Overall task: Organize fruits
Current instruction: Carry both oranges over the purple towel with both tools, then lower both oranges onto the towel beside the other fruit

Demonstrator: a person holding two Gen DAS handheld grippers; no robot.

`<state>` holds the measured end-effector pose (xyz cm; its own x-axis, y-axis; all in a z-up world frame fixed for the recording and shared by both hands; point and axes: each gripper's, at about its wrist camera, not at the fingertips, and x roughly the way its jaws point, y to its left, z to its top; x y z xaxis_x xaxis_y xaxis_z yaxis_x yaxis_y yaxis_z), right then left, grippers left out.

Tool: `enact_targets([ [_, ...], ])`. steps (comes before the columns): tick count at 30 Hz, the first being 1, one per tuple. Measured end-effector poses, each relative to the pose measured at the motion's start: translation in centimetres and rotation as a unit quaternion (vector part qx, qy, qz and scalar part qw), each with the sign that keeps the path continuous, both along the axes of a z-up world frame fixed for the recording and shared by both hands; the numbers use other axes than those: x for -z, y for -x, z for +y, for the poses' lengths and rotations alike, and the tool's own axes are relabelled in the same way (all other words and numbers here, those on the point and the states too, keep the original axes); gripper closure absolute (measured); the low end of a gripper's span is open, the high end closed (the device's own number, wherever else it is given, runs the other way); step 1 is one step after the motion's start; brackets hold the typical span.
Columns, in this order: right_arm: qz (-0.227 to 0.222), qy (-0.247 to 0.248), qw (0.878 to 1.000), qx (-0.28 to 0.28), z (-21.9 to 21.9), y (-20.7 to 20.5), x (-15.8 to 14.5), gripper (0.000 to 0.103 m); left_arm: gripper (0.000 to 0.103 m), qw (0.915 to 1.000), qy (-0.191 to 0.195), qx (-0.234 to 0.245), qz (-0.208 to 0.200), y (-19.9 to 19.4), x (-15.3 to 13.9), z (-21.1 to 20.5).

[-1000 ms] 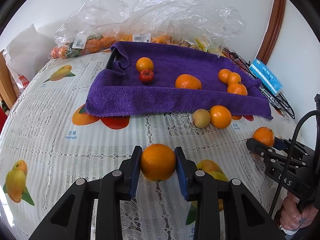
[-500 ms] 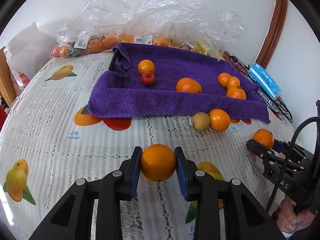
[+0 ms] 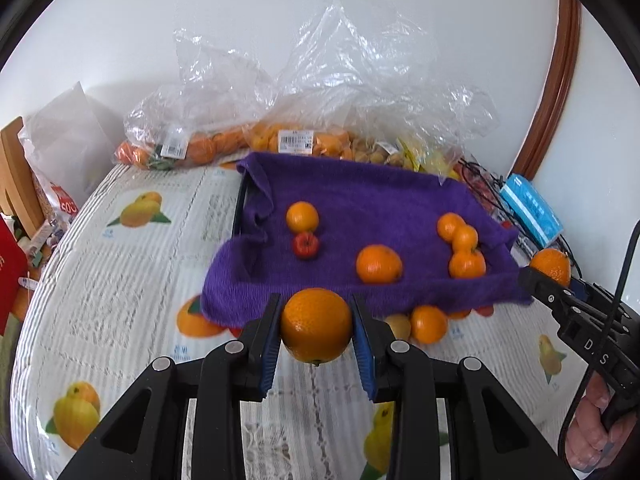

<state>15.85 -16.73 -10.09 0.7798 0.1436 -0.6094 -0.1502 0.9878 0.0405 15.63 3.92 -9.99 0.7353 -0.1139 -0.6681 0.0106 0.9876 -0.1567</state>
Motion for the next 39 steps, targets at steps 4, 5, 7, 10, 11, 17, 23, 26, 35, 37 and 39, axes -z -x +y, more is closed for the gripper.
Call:
enact_targets([
  [4, -0.015, -0.008, 1.000, -0.002, 0.3, -1.7, -1.2, 0.059, 0.072, 0.9998, -0.002, -0.009, -0.019, -1.8, -1.4, 0.1],
  [5, -0.018, -0.007, 1.000, -0.001, 0.4, -2.3, -1.4, 0.059, 0.072, 0.9997, -0.002, -0.011, -0.022, -2.3, -1.7, 0.2],
  [7, -0.021, -0.011, 1.000, 0.000, 0.5, -3.4, -1.7, 0.059, 0.072, 0.9996, 0.000, -0.013, -0.025, -3.5, -2.0, 0.3],
  [10, -0.023, -0.017, 1.000, 0.000, 0.7, -5.1, -2.1, 0.059, 0.072, 0.9994, 0.004, -0.020, -0.029, -4.9, -2.3, 0.6],
  [11, -0.024, -0.016, 1.000, -0.001, 0.8, -5.7, -2.3, 0.059, 0.072, 0.9993, 0.006, -0.022, -0.030, -5.3, -2.4, 0.7],
  [17, -0.032, -0.012, 0.999, -0.003, 0.8, -8.0, -2.6, 0.059, 0.072, 0.9990, 0.016, -0.030, -0.029, -7.6, -2.0, 1.2],
  [23, -0.021, -0.028, 0.999, 0.004, 0.2, -9.3, -0.7, 0.059, 0.072, 0.9989, 0.007, -0.035, -0.031, -8.8, -0.3, 1.5],
  [26, -0.011, -0.033, 0.999, 0.008, -0.2, -9.7, 0.2, 0.059, 0.072, 0.9990, 0.015, -0.037, -0.021, -9.1, 0.6, 1.8],
  [35, -0.010, -0.022, 1.000, 0.016, -0.5, -9.7, 1.1, 0.059, 0.072, 0.9989, 0.019, -0.040, -0.015, -9.3, 1.2, 1.9],
  [37, -0.012, -0.017, 1.000, 0.017, -0.5, -9.7, 1.2, 0.059, 0.072, 0.9990, 0.020, -0.039, -0.012, -9.3, 1.2, 1.8],
  [39, -0.012, -0.015, 1.000, 0.016, -0.4, -9.6, 1.2, 0.059, 0.072, 0.9990, 0.023, -0.036, -0.012, -9.3, 1.2, 1.7],
])
